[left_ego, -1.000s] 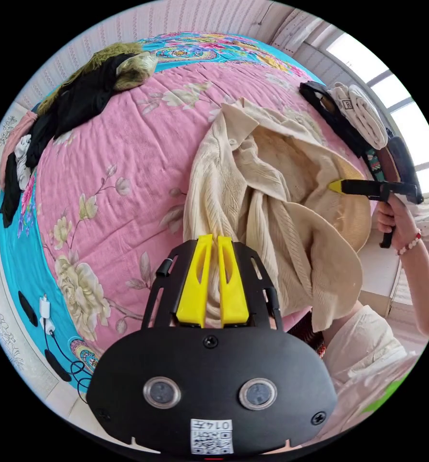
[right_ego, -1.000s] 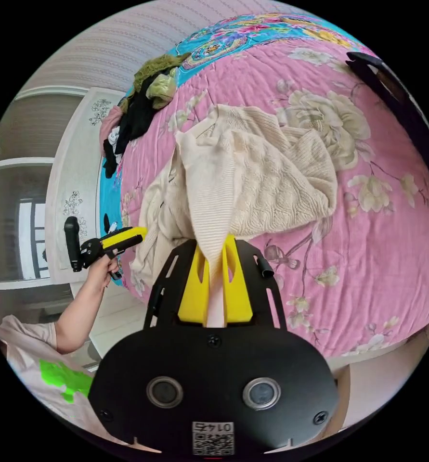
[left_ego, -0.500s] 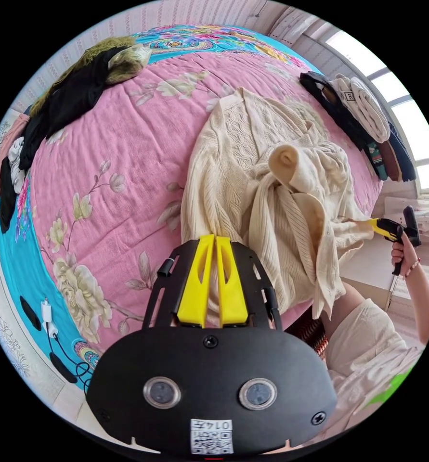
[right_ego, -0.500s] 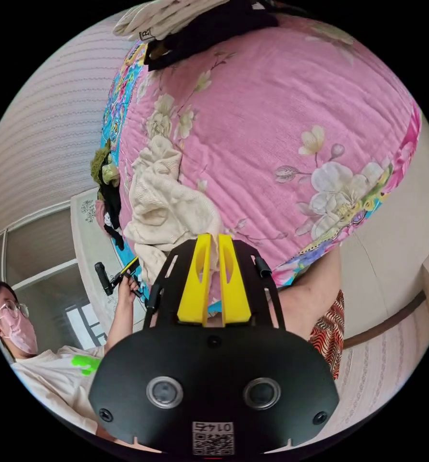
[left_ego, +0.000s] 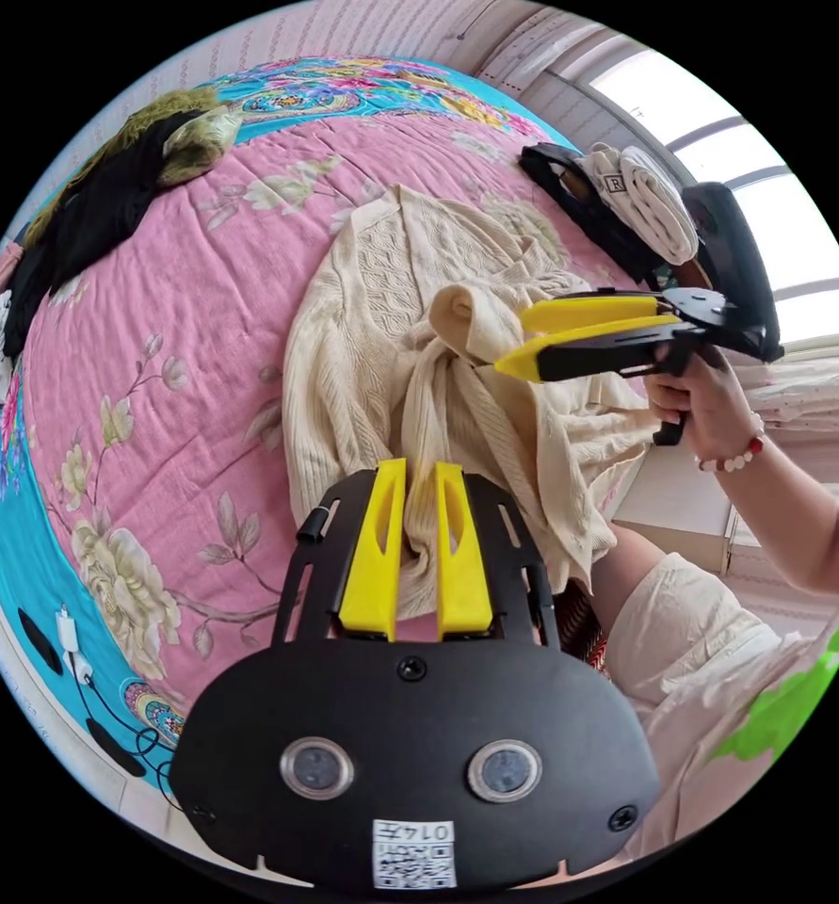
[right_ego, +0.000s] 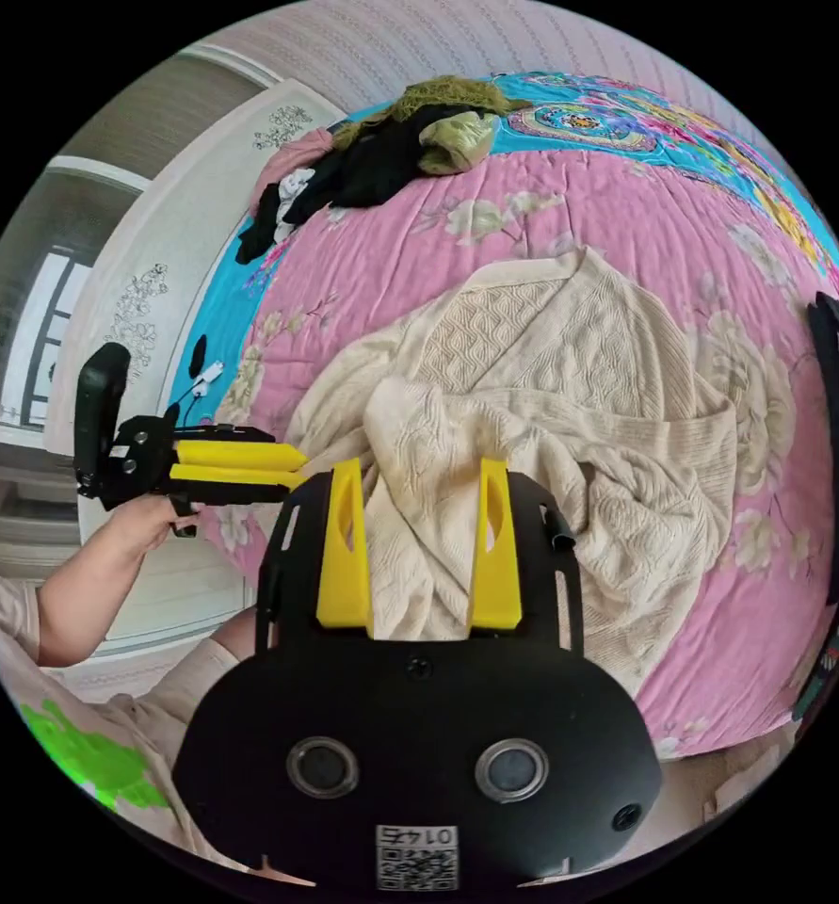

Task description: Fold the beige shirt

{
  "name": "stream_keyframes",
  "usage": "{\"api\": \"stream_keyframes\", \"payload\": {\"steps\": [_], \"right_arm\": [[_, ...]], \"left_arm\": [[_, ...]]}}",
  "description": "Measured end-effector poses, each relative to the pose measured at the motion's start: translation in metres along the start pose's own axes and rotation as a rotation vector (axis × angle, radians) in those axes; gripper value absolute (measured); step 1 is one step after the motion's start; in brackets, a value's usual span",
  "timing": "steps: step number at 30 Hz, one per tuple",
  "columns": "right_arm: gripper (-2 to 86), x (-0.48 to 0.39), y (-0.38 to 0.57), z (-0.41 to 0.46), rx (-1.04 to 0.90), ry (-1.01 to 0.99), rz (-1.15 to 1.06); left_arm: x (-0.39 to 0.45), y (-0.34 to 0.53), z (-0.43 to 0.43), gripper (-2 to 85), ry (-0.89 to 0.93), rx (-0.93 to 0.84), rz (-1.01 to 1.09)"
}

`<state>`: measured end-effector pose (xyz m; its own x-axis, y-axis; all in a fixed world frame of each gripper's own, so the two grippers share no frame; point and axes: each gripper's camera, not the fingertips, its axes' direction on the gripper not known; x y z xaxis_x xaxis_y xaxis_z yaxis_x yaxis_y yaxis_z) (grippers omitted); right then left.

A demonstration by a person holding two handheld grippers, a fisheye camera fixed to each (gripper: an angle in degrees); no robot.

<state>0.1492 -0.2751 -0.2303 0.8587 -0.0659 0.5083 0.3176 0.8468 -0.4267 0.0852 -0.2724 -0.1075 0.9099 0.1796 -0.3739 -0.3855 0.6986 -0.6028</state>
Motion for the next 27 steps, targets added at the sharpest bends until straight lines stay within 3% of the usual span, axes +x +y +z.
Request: {"api": "stream_keyframes", "payload": {"steps": [2,7,12,17,22,27], "right_arm": [[4.2,-0.006,0.003,0.005,-0.051,-0.045,0.028],[2.9,-0.007,0.081,-0.049,-0.032,-0.087,0.114],[3.6,0.014,0.165,-0.048,-0.315,-0.149,0.339],[8.5,0.024,0.187,-0.088,-0.131,-0.353,0.528],[13.4,0.004,0.167,-0.129,-0.011,-0.25,0.49],[14.4,-0.044,0.115,-0.155,0.16,-0.167,0.304]], "left_arm": [[-0.002,-0.001,-0.002,5.6,-0.011,-0.008,-0.018],[-0.007,-0.002,-0.016,4.9,-0.01,0.013,-0.05],[-0.01,-0.007,-0.023,3.9,-0.026,0.01,-0.079],[-0.017,-0.015,-0.038,5.0,-0.03,0.047,-0.12],[-0.024,-0.024,-0.035,9.3,-0.013,0.004,-0.137],[-0.024,-0.026,-0.026,10.5,0.014,-0.046,-0.14]]}}
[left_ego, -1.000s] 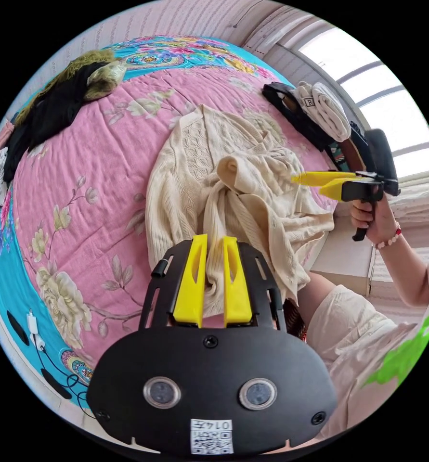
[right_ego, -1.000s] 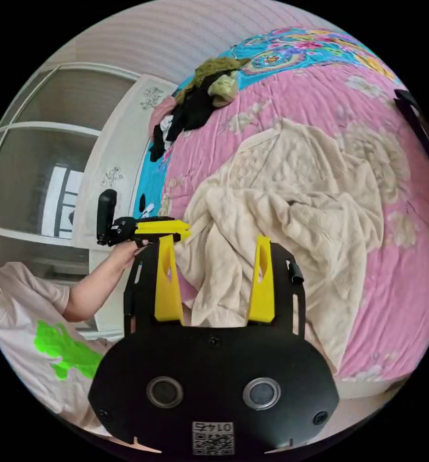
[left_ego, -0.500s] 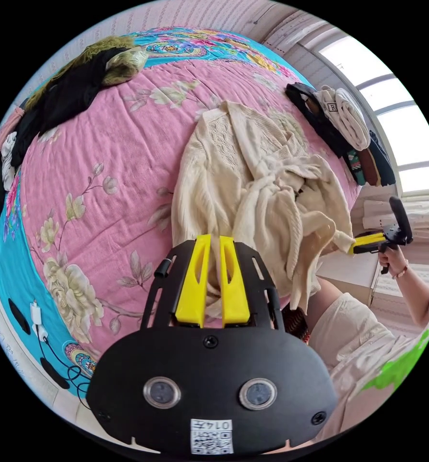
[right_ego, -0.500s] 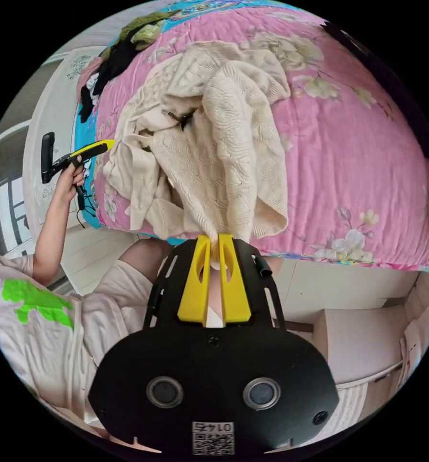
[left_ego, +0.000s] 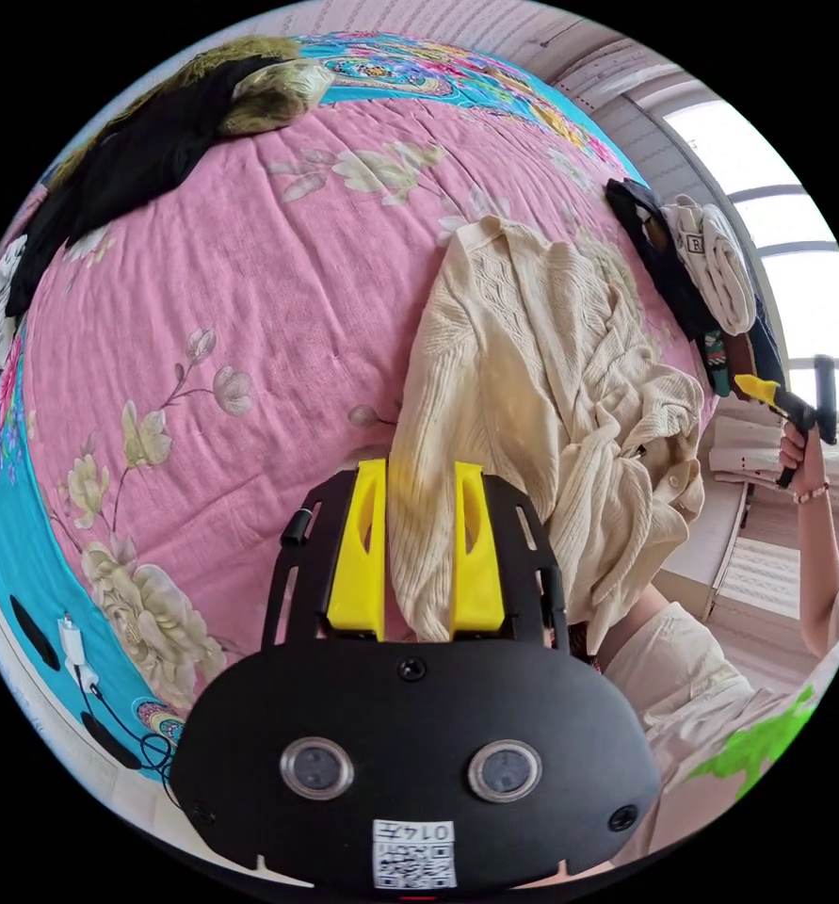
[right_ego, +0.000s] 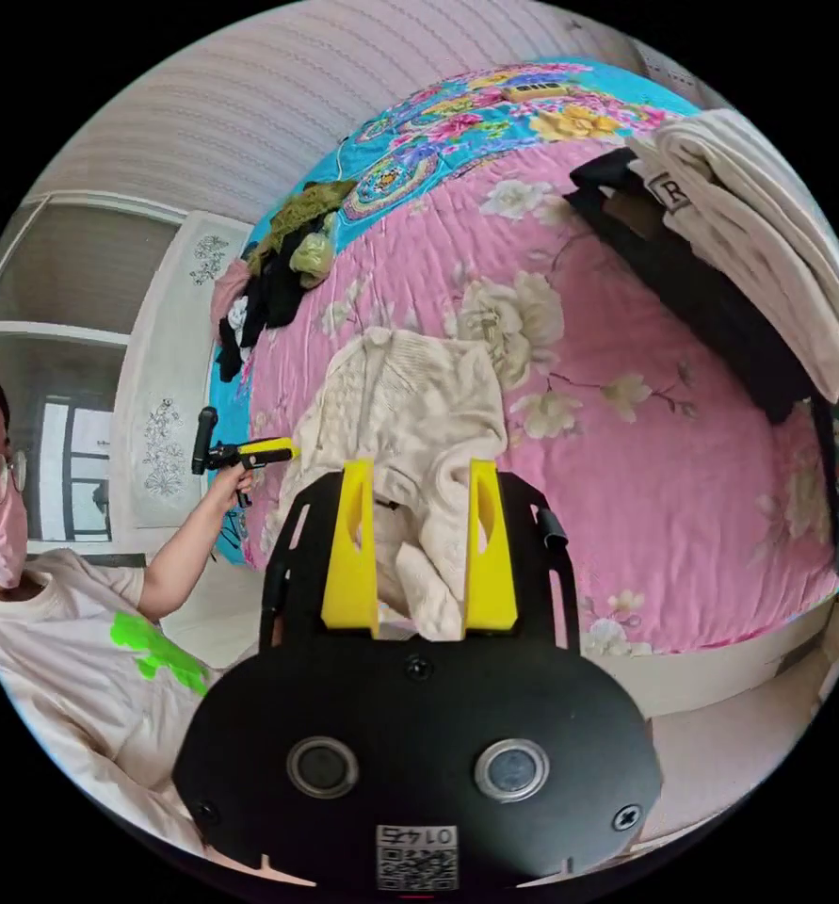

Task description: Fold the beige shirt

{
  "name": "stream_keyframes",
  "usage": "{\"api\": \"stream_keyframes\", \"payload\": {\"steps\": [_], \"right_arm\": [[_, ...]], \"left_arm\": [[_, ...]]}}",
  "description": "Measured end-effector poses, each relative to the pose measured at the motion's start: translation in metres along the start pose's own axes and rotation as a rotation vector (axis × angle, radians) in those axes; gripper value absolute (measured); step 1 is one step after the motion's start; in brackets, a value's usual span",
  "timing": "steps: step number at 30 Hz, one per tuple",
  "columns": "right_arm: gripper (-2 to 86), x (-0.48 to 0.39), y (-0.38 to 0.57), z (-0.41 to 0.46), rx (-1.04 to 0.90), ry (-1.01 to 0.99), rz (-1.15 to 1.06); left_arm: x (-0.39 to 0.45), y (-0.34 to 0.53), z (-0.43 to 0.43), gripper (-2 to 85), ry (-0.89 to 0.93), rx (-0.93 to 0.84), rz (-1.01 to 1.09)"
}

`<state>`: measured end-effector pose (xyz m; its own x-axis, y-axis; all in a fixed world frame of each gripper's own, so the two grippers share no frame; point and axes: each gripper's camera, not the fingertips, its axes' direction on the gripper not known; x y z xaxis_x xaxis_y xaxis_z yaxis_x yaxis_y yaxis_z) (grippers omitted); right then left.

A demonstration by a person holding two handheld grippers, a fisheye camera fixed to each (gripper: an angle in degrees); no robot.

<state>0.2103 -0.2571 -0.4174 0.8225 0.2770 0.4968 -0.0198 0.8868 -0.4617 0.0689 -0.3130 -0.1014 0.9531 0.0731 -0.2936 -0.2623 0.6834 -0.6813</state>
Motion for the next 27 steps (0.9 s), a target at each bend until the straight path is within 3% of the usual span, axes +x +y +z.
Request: {"api": "stream_keyframes", "payload": {"steps": [6,11,15,18,27], "right_arm": [[15.2,-0.091,-0.074,0.092,-0.206,0.052,-0.268],[13.4,-0.146,-0.098,0.16,-0.368,0.259,-0.348],[4.4,-0.175,-0.079,0.171,-0.44,0.339,-0.406],[2.9,-0.201,-0.055,0.137,-0.357,0.246,-0.411],[1.6,-0.293,0.076,-0.068,0.193,0.048,-0.446]], "left_arm": [[0.008,0.007,0.004,5.8,-0.052,-0.061,0.034],[0.018,0.026,-0.013,0.3,-0.043,-0.039,0.077],[0.038,0.052,-0.039,-0.4,-0.083,0.018,0.099],[0.051,0.075,-0.067,-0.7,-0.05,0.067,0.105],[0.151,0.167,-0.219,-1.0,-0.083,0.292,0.294]]}}
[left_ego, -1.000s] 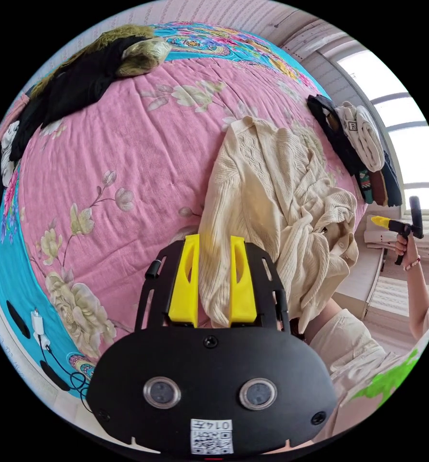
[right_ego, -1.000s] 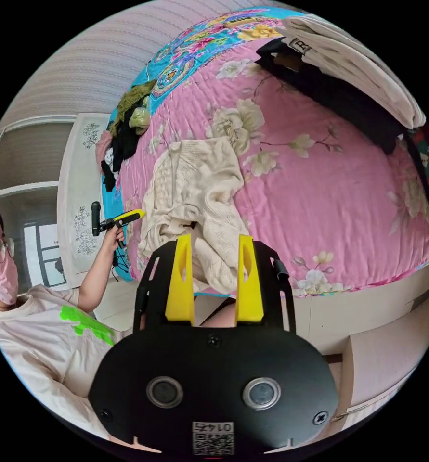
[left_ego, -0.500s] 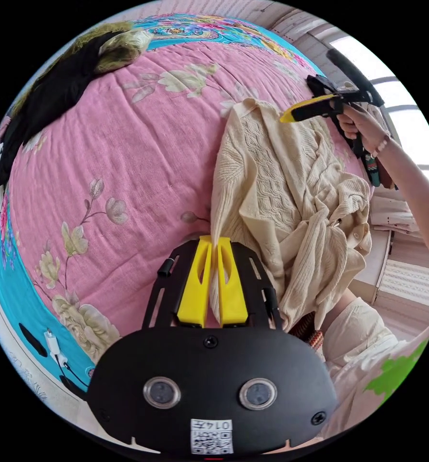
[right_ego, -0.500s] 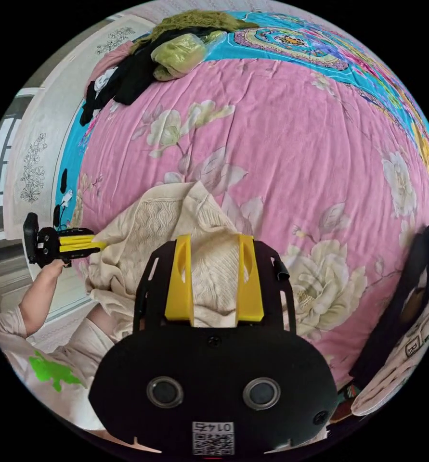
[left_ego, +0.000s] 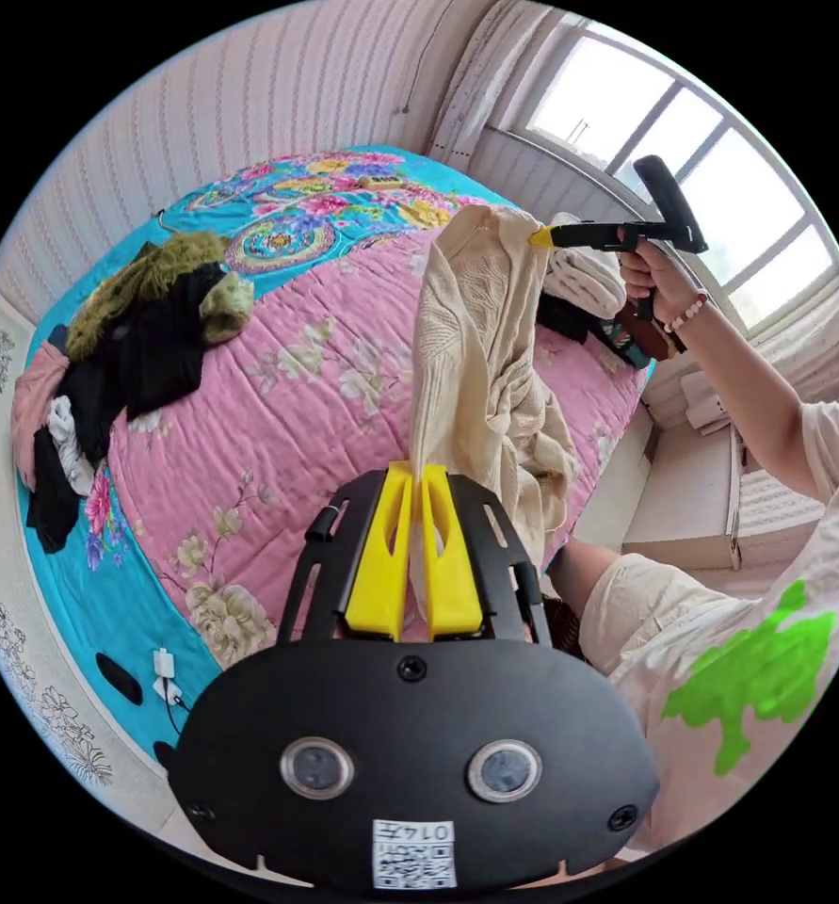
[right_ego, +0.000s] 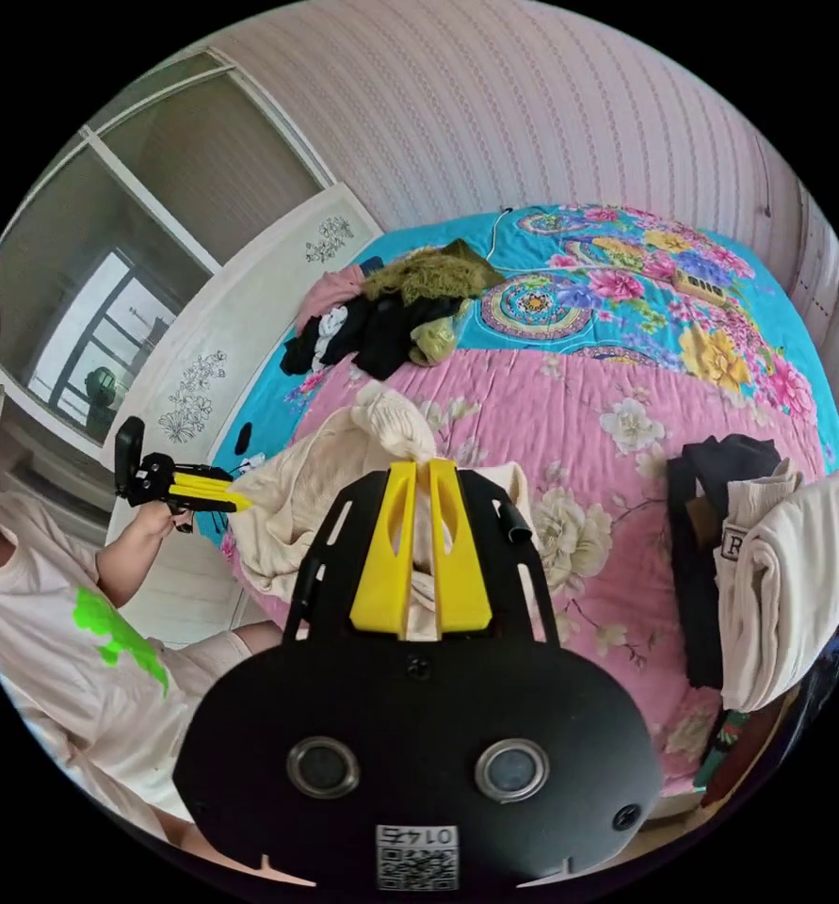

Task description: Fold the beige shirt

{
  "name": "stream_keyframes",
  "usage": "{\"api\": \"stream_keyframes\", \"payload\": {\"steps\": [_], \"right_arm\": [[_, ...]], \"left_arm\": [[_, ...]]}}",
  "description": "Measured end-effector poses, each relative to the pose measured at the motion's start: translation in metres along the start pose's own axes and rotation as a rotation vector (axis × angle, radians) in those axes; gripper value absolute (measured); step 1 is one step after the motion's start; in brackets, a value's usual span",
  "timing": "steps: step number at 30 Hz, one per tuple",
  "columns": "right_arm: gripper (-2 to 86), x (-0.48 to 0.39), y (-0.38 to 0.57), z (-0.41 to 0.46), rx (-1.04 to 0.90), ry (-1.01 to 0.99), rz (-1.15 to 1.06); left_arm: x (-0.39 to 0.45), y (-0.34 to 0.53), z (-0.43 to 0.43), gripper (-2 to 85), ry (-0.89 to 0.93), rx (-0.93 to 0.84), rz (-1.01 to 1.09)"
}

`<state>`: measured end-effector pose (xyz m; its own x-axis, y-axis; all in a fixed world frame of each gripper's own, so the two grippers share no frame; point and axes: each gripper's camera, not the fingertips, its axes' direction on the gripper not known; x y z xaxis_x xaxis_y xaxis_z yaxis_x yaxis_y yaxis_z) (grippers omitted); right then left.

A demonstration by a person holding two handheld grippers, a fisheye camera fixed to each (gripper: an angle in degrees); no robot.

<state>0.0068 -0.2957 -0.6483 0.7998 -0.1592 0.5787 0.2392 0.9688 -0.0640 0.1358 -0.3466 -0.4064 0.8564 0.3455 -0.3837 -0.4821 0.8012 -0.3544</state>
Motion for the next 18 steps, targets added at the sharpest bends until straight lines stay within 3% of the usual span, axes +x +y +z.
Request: {"api": "stream_keyframes", "payload": {"steps": [11,18], "right_arm": [[1.4,-0.14,0.016,-0.233,0.512,0.139,-0.099],[1.3,-0.21,-0.01,-0.313,0.647,0.292,-0.193]], "left_arm": [[0.129,-0.015,-0.199,-1.0,-0.115,0.299,0.286],[0.163,-0.017,-0.285,-1.0,-0.017,0.48,0.414]]}}
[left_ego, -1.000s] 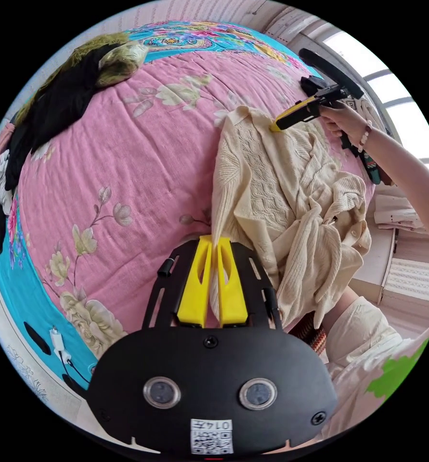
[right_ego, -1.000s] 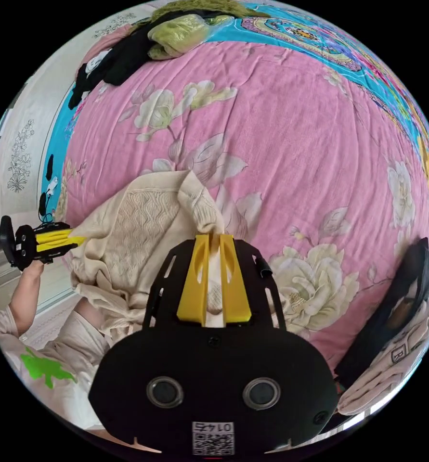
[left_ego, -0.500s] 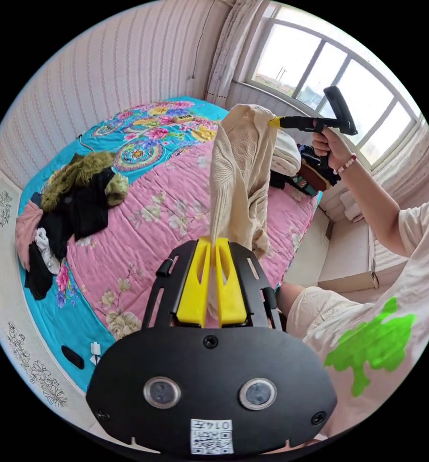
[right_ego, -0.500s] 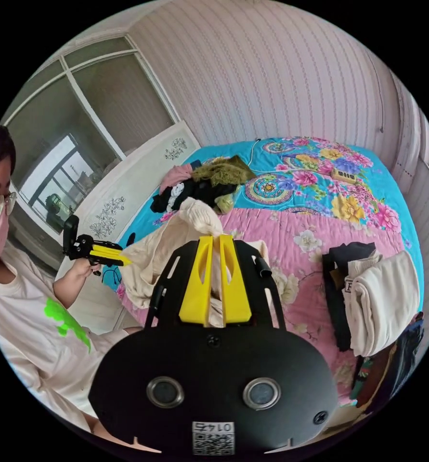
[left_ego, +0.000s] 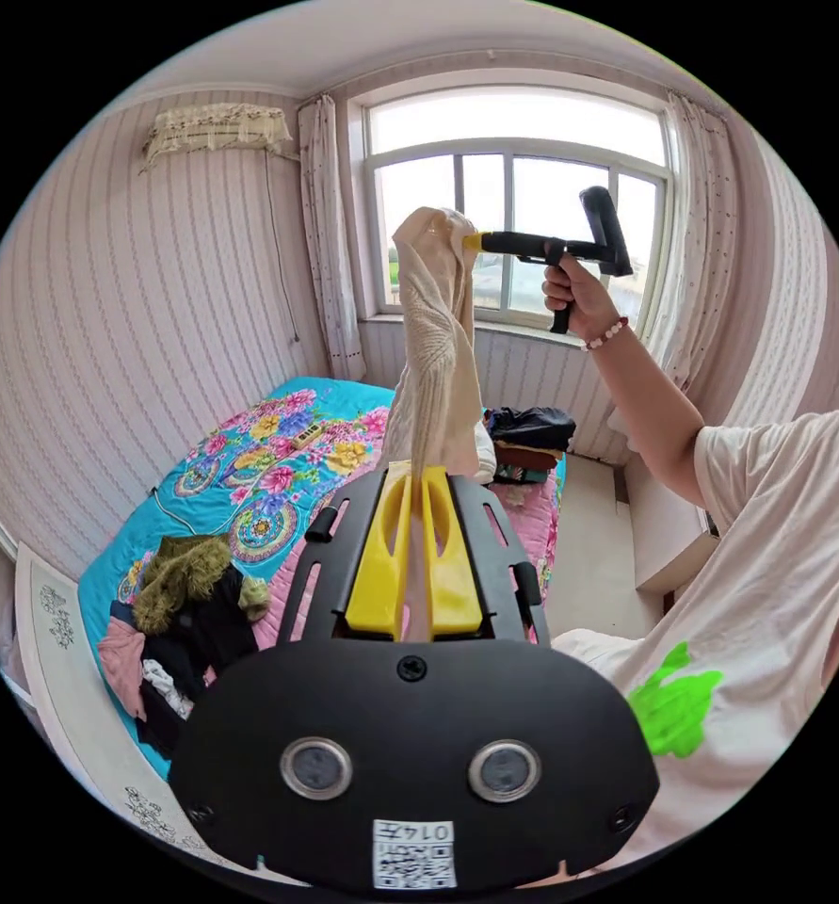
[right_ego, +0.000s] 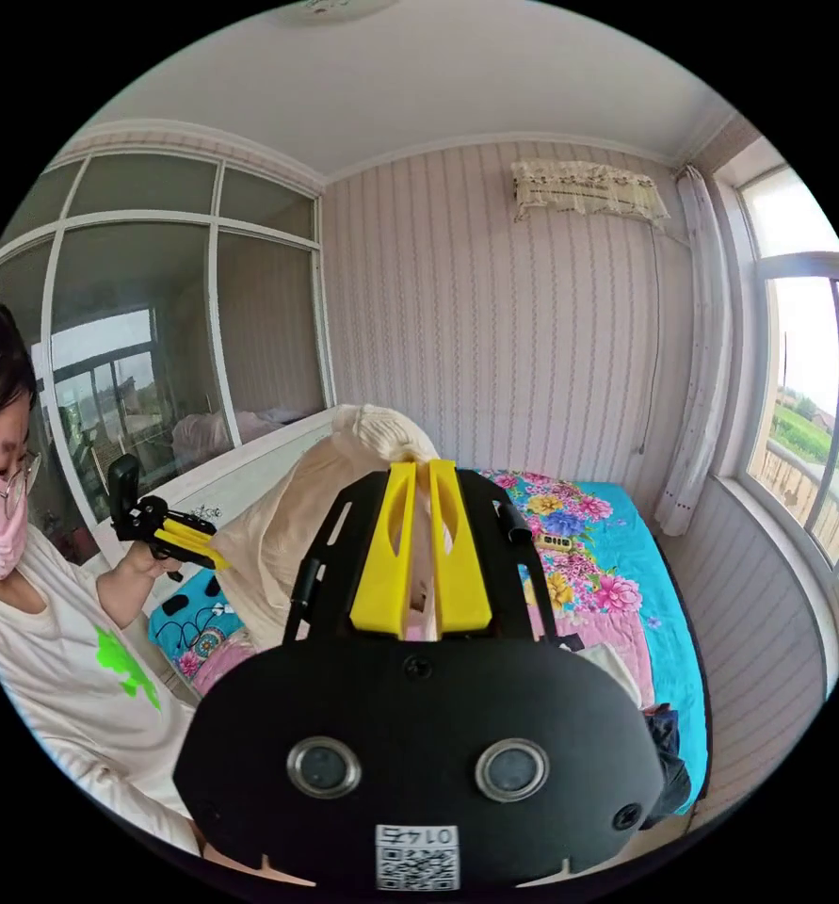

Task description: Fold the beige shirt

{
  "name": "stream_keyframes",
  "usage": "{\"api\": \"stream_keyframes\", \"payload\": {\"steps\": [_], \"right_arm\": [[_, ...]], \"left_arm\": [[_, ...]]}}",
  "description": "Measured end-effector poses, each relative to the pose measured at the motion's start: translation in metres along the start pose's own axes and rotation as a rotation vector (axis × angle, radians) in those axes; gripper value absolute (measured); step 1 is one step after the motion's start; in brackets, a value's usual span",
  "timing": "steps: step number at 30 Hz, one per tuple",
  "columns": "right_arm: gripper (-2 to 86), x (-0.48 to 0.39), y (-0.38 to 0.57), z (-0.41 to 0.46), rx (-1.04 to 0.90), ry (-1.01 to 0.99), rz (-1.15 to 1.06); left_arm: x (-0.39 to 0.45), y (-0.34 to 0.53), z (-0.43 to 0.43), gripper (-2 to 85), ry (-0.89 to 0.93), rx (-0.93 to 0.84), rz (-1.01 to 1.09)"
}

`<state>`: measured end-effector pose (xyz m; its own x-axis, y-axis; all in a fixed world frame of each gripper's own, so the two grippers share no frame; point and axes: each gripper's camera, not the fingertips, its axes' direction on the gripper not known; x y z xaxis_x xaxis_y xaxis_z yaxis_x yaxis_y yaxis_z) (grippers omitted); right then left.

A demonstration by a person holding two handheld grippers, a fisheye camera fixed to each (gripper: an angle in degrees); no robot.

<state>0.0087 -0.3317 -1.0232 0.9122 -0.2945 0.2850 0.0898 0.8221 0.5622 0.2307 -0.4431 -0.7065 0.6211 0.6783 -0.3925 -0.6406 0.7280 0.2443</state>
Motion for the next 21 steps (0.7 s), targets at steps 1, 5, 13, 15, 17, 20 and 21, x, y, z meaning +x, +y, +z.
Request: {"api": "stream_keyframes", "payload": {"steps": [1,5,13,15,17,20,21], "right_arm": [[1.3,-0.006,-0.014,-0.004,0.005,0.015,-0.021],[1.3,-0.031,-0.069,0.017,-0.053,0.065,-0.077],[1.5,-0.102,-0.128,0.261,-0.491,-0.095,-0.227],[1.7,-0.134,-0.12,0.339,-0.595,-0.172,-0.289],[2.1,-0.184,-0.095,0.446,-0.723,-0.268,-0.367],[2.9,-0.253,-0.04,0.576,-0.883,-0.395,-0.425],[3.3,-0.266,-0.026,0.602,-0.924,-0.417,-0.424]], "left_arm": [[-0.001,-0.004,-0.011,-1.0,0.024,0.037,0.001],[-0.013,0.001,-0.039,-1.0,0.068,0.114,-0.027],[-0.113,0.134,-0.061,-1.0,-0.061,0.032,-0.432],[-0.141,0.186,-0.058,-1.0,-0.069,0.004,-0.596],[-0.166,0.244,-0.054,-1.0,-0.085,-0.022,-0.758],[-0.202,0.349,-0.035,-1.0,-0.171,-0.121,-0.991],[-0.215,0.392,-0.022,-1.0,-0.198,-0.164,-1.068]]}}
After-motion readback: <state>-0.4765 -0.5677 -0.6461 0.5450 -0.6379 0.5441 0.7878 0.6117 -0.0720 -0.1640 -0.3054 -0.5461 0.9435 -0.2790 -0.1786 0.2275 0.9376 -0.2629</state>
